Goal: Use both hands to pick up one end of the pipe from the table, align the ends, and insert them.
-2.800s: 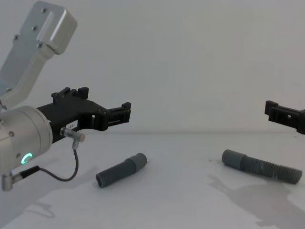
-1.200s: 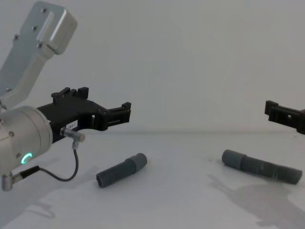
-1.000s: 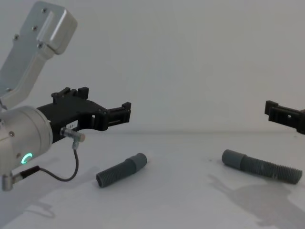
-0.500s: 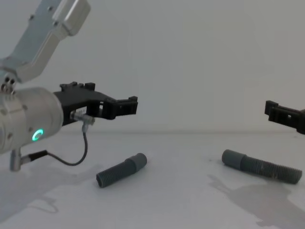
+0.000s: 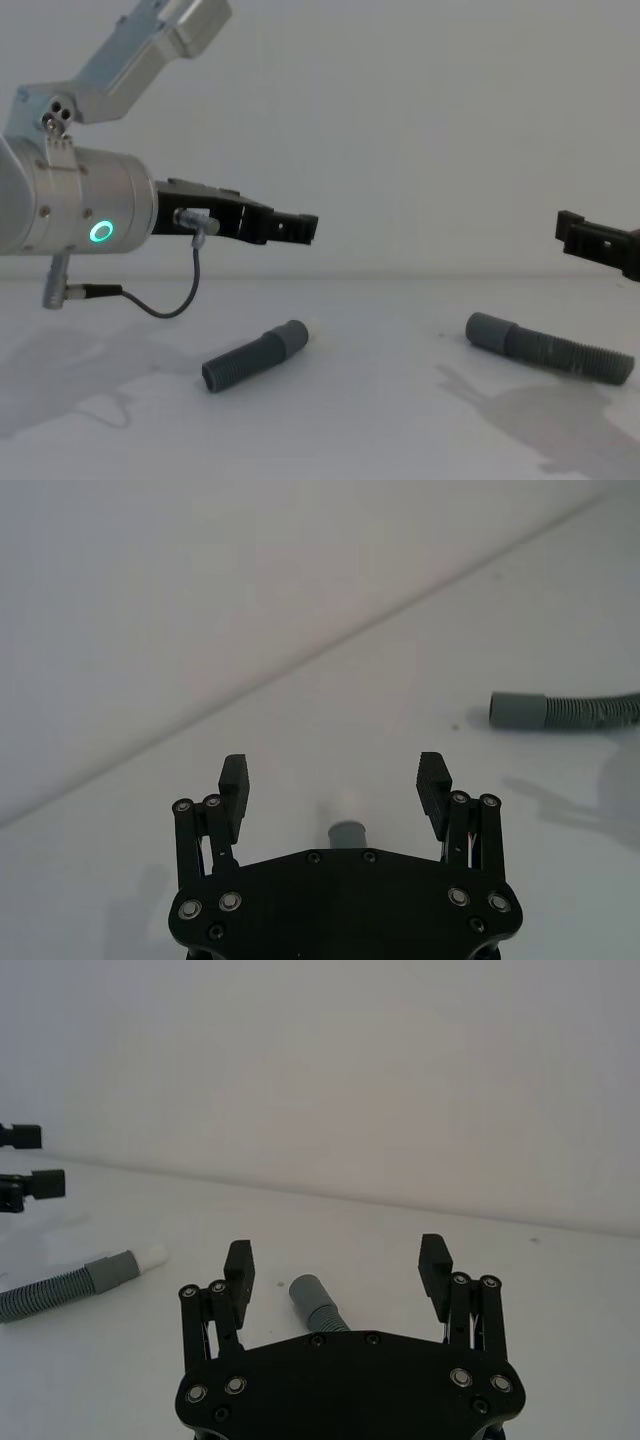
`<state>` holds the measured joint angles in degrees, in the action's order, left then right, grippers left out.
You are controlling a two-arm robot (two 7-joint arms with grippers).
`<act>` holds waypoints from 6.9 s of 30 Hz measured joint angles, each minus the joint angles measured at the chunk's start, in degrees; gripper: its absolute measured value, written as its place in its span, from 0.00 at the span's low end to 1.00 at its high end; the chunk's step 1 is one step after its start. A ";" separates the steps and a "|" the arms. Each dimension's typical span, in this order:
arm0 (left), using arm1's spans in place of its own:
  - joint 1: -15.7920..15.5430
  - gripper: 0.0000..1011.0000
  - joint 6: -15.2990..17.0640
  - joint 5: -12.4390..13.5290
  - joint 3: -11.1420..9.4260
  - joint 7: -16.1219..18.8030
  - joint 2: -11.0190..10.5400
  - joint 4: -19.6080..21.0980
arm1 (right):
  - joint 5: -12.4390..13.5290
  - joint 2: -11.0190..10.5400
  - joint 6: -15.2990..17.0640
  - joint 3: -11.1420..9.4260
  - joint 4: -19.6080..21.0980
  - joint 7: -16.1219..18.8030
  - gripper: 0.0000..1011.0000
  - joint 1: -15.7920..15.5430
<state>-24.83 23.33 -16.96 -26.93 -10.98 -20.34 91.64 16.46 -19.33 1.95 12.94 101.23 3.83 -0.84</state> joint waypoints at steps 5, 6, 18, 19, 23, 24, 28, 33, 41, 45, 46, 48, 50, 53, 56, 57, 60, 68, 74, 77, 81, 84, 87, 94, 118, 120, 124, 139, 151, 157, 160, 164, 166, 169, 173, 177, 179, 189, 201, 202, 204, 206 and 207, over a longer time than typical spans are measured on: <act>-2.67 0.99 2.42 -1.00 -0.54 -3.70 -0.21 -3.12 | 0.00 0.00 0.00 0.00 0.00 0.00 0.99 0.00; -3.08 0.99 2.74 -1.14 -0.63 -4.14 -0.26 -3.60 | 0.00 0.00 0.00 0.00 0.00 0.00 0.99 0.00; -5.50 0.99 6.11 -1.95 -0.89 -7.67 -0.38 -7.83 | 0.00 0.00 0.00 0.00 0.00 0.00 0.99 0.00; -5.51 0.99 6.19 -1.95 -0.88 -7.71 -0.35 -7.96 | 0.00 0.00 0.00 0.00 0.00 0.00 0.99 0.00; -5.49 0.99 6.61 -1.96 -0.83 -7.91 -0.10 -8.67 | 0.00 0.00 0.00 0.00 0.00 0.00 0.99 0.00; -5.46 0.99 6.65 -1.96 -0.83 -7.94 -0.03 -8.79 | 0.00 0.00 0.00 0.00 0.00 0.00 0.99 0.00; -5.29 0.99 6.92 -1.92 -0.90 -8.20 0.16 -9.16 | 0.00 0.00 0.00 0.00 0.00 0.00 0.99 0.00; -5.11 0.99 7.23 -1.80 -1.13 -8.62 0.34 -9.48 | 0.00 0.00 0.00 0.00 0.00 0.00 0.99 0.00; -4.82 0.99 8.10 -1.39 -1.57 -9.16 0.68 -10.12 | 0.00 0.00 0.00 0.00 0.00 0.00 0.99 0.00; -4.74 0.99 8.66 -1.21 -1.70 -9.27 0.85 -10.41 | 0.00 0.00 0.00 0.00 0.00 0.00 0.99 0.00; -4.71 0.99 8.89 -1.14 -1.74 -9.30 0.90 -10.53 | 0.00 0.00 0.00 0.00 0.00 0.00 0.99 0.00; -4.67 0.99 9.28 -1.03 -1.76 -9.33 1.01 -10.72 | 0.00 0.00 0.00 0.00 0.00 0.00 0.99 0.00; -4.67 0.99 9.48 -0.97 -1.76 -9.36 1.06 -10.84 | 0.00 0.00 0.00 0.00 0.00 0.00 0.99 0.00; -4.65 0.99 9.84 -0.83 -1.78 -9.43 1.18 -11.11 | 0.00 0.00 0.00 0.00 0.00 0.00 0.99 0.00; -4.66 0.99 10.15 -0.70 -1.78 -9.50 1.27 -11.36 | 0.00 0.00 0.00 0.00 0.00 0.00 0.99 0.00; -4.66 0.99 10.21 -0.66 -1.78 -9.53 1.30 -11.44 | 0.00 0.00 0.00 0.00 0.00 0.00 0.99 0.00; -4.74 0.99 10.50 -0.53 -1.79 -9.68 1.40 -11.72 | 0.00 0.00 0.00 0.00 0.00 0.00 0.99 0.00; -5.11 0.99 11.14 -0.13 -1.92 -10.19 1.55 -12.40 | 0.00 0.00 0.00 0.00 0.00 0.00 0.99 0.00; -5.63 0.99 11.35 0.34 -2.18 -10.75 1.55 -13.06 | 0.00 0.00 0.00 0.00 0.00 0.00 0.99 0.00; -5.86 0.99 11.35 0.61 -2.32 -11.08 1.54 -13.37 | 0.00 0.00 0.00 0.00 0.00 0.00 0.99 0.00; -6.22 0.99 11.35 1.05 -2.62 -11.55 1.53 -13.84 | 0.00 0.00 0.00 0.00 0.00 0.00 0.99 0.00; -6.41 0.99 11.32 1.36 -2.79 -11.85 1.53 -14.15 | 0.00 0.00 0.00 0.00 0.00 0.00 0.99 0.00; -6.54 0.99 11.26 1.57 -2.95 -12.06 1.53 -14.38 | 0.00 0.00 0.00 0.00 0.00 0.00 0.99 0.00; -6.78 0.99 11.01 2.09 -3.23 -12.58 1.56 -14.89 | 0.00 0.00 0.00 0.00 0.00 0.00 0.99 0.00; -7.09 0.64 10.60 2.63 -3.58 -13.23 1.57 -15.50 | 0.00 0.00 0.00 0.00 0.00 0.00 0.99 0.00; -7.10 0.58 10.60 2.64 -3.58 -13.24 1.58 -15.51 | 0.00 0.00 0.00 0.00 0.00 0.00 0.99 0.00; -7.11 0.44 10.59 2.68 -3.61 -13.23 1.57 -15.55 | 0.00 0.00 0.00 0.00 0.00 0.00 0.99 0.00; -7.12 0.30 10.59 2.74 -3.61 -13.22 1.57 -15.60 | 0.00 0.00 0.00 0.00 0.00 0.00 0.99 0.00; -7.39 0.30 8.51 2.88 -4.07 -15.29 0.95 -15.47 | 0.00 0.00 0.00 0.00 0.00 0.00 0.99 0.00; -7.91 0.30 5.77 2.66 -4.75 -18.18 0.11 -15.14 | 0.00 0.00 0.00 0.00 0.00 0.00 0.99 0.00; -8.25 0.30 4.25 2.37 -5.14 -19.91 -0.44 -14.91 | 0.00 0.00 0.00 0.00 0.00 0.00 0.99 0.00; -8.78 0.30 2.30 1.99 -5.69 -22.25 -1.21 -14.54 | 0.00 0.00 0.00 0.00 0.00 0.00 0.99 0.00; -9.05 0.30 1.22 1.76 -5.96 -23.67 -1.61 -14.36 | 0.00 0.00 0.00 0.00 0.00 0.00 0.99 0.00; -9.56 0.30 -0.35 1.43 -6.42 -25.79 -2.35 -14.05 | 0.00 0.00 0.00 0.00 0.00 0.00 0.99 0.00; -10.14 0.30 -2.29 1.02 -7.05 -28.42 -3.15 -13.68 | 0.00 0.00 0.00 0.00 0.00 0.00 0.99 0.00; -10.76 0.30 -4.14 0.61 -7.65 -30.99 -3.99 -13.31 | 0.00 0.00 0.00 0.00 0.00 0.00 0.99 0.00; -11.17 0.30 -5.30 0.35 -8.00 -32.65 -4.49 -13.13 | 0.00 0.00 0.00 0.00 0.00 0.00 0.99 0.00; -13.23 0.30 -10.35 -0.88 -9.61 -40.16 -6.36 -12.67 | -0.08 -0.60 0.24 -0.22 0.07 0.51 0.99 -0.04; -16.17 0.30 -15.85 -2.25 -11.72 -49.25 -8.00 -12.74 | -1.39 -4.79 1.93 -1.38 0.84 3.73 0.99 -0.05; -16.33 0.30 -16.07 -2.32 -11.83 -49.70 -8.08 -12.74 | -1.55 -5.40 2.15 -1.58 0.95 4.24 0.99 -0.07; -16.71 0.30 -16.73 -2.50 -12.11 -50.81 -8.30 -12.72 | -1.65 -5.90 2.31 -1.73 1.04 4.64 0.99 -0.09; -16.92 0.30 -17.09 -2.59 -12.25 -51.41 -8.42 -12.69 | -1.81 -6.58 2.56 -1.96 1.18 5.22 0.99 -0.11; -17.02 0.30 -17.27 -2.63 -12.32 -51.70 -8.48 -12.68 | -1.85 -6.76 2.65 -2.03 1.20 5.37 0.99 -0.11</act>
<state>-41.86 6.06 -19.59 -39.25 -62.69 -28.82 78.96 14.61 -26.09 4.60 10.91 102.43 9.19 -0.95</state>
